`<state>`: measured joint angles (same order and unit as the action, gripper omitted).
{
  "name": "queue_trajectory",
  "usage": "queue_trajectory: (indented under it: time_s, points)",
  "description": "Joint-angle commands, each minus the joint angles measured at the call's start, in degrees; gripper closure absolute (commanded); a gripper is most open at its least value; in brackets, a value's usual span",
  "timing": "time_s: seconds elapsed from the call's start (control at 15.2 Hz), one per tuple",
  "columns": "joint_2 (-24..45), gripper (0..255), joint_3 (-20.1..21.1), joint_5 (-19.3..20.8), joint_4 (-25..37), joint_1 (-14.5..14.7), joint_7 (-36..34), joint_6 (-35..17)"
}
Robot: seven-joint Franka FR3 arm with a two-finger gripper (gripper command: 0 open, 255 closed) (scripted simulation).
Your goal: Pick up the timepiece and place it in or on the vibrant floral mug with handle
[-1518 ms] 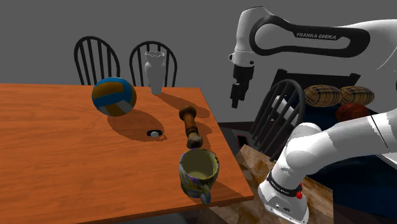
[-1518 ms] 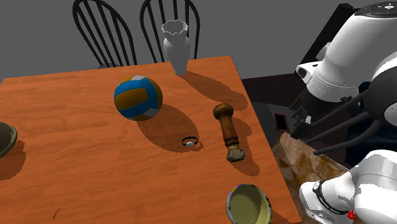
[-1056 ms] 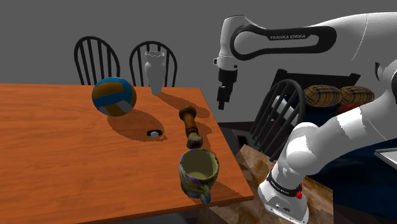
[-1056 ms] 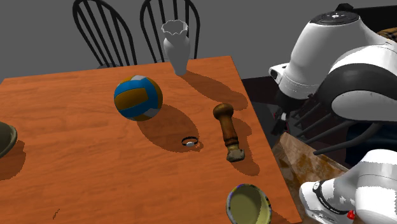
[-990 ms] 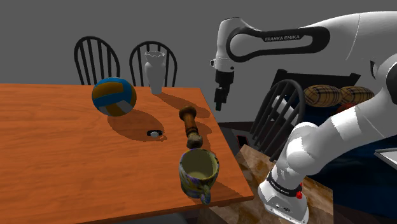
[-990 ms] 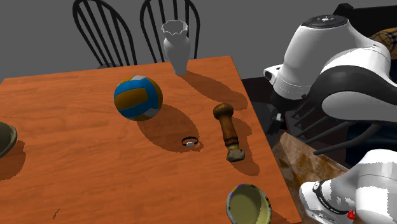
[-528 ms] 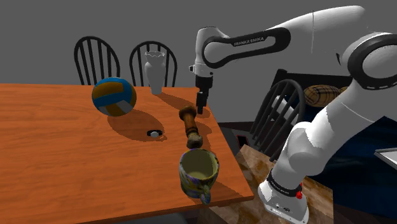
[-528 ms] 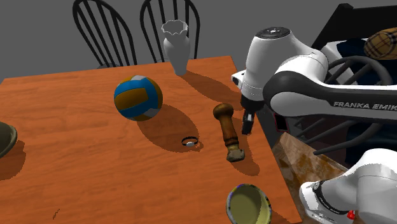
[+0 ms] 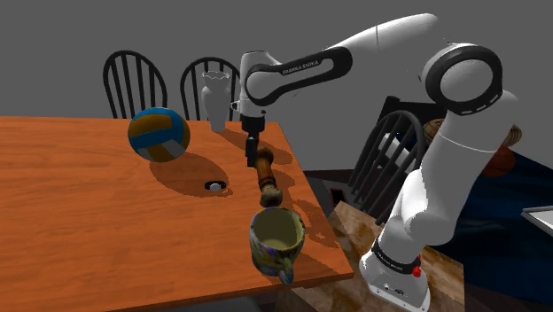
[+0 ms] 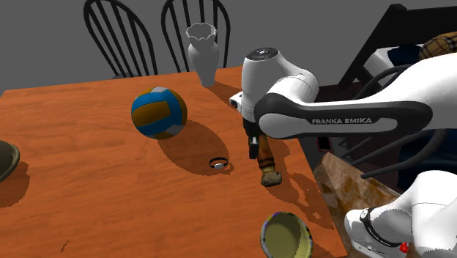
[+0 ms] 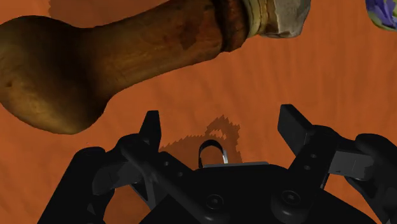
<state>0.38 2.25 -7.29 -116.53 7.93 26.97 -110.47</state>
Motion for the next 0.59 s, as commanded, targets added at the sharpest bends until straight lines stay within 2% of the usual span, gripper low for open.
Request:
queue_trajectory:
  time_s: [0.0, 0.53]
  points:
    - [4.2, 0, 0.4, -0.4, 3.8, 0.4, 2.3, -0.3]
    - [20.3, 0, 3.5, -1.1, 20.2, 2.8, 8.7, 0.0]
